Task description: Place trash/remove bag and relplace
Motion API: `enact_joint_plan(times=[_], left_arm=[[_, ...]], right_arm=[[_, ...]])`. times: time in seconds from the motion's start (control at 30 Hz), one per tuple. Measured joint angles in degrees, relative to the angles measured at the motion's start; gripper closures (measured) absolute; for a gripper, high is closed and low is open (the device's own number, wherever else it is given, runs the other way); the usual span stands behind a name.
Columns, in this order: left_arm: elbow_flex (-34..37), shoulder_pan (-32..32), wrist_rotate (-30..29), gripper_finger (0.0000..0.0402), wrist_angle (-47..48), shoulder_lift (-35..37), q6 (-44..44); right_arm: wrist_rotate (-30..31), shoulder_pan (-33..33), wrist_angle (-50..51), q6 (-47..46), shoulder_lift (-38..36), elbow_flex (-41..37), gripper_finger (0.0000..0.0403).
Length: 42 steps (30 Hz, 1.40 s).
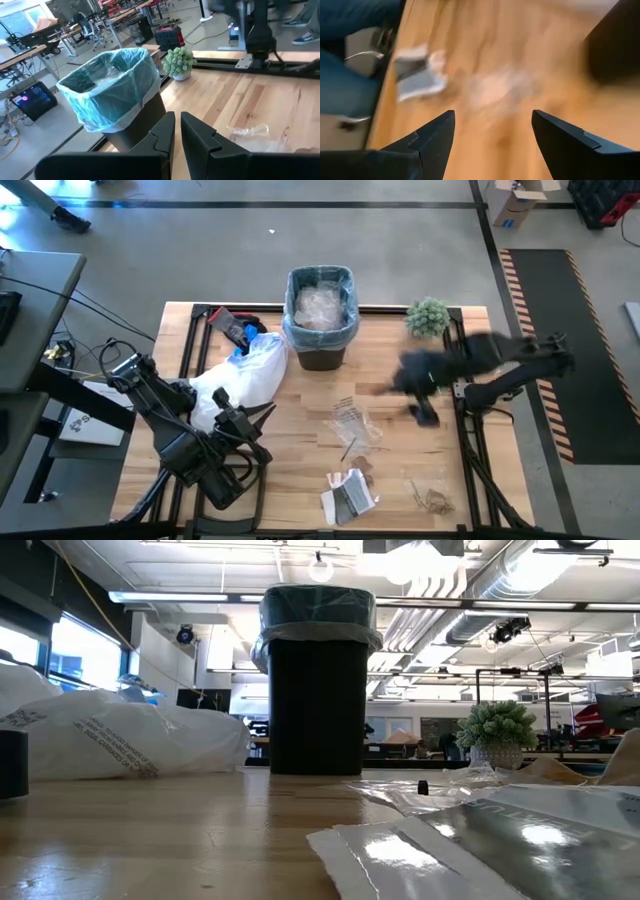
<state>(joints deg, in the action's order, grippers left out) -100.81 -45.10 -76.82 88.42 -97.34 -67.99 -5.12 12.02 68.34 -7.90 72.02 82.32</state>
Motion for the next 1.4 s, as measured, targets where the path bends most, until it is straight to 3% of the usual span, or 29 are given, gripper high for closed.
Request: enact_joint_plan(times=[0.07, 0.17, 0.33, 0.43, 0.7, 0.87, 1.07, 1.2, 1.4], left_arm=[[0.7, 0.2, -0.1, 0.0388, -0.1, 0.0, -0.8], [1.1, 0.6, -0.2, 0.0388, -0.1, 0.0, -0.9], [1.2, 1.9, -0.5, 0.0388, 0.0, 0.0, -0.9], [1.2, 2.9, -0.5, 0.0388, 0.1, 0.0, -0.8], [1.2, 5.0, 1.2, 0.0388, 0.2, 0.0, 2.1], [1.2, 5.8, 1.6, 0.0388, 0.3, 0.0, 2.2], [1.2, 6.5, 1.8, 0.0388, 0.2, 0.0, 2.2], [1.2, 6.8, 2.1, 0.0388, 0.1, 0.0, 2.1], [1.2, 6.8, 2.2, 0.0388, -0.2, 0.0, 2.1]], right_arm=[[-0.6, 6.2, -3.3, -9.8, -4.2, -9.3, 0.0149], [-6.8, 15.5, -11.9, -19.8, -7.7, -21.8, 0.0148], [-12.1, 29.2, -35.4, -31.3, -6.5, -36.9, 0.0148], [-11.5, 33.7, -42.2, -33.9, -3.6, -41.7, 0.0148], [1.7, 44.3, -42.9, -29.5, 9.1, -39.9, 0.0148], [3.7, 49.6, -42.5, -30.1, 17.4, -39.6, 0.0148], [12.3, 53.3, -41.2, -33.9, 23.5, -38.8, 0.0152], [16.3, 50.8, -43.6, -34.2, 24.0, -39.8, 0.0189], [20.0, 42.3, -50.0, -31.7, 24.3, -42.1, 0.0297]])
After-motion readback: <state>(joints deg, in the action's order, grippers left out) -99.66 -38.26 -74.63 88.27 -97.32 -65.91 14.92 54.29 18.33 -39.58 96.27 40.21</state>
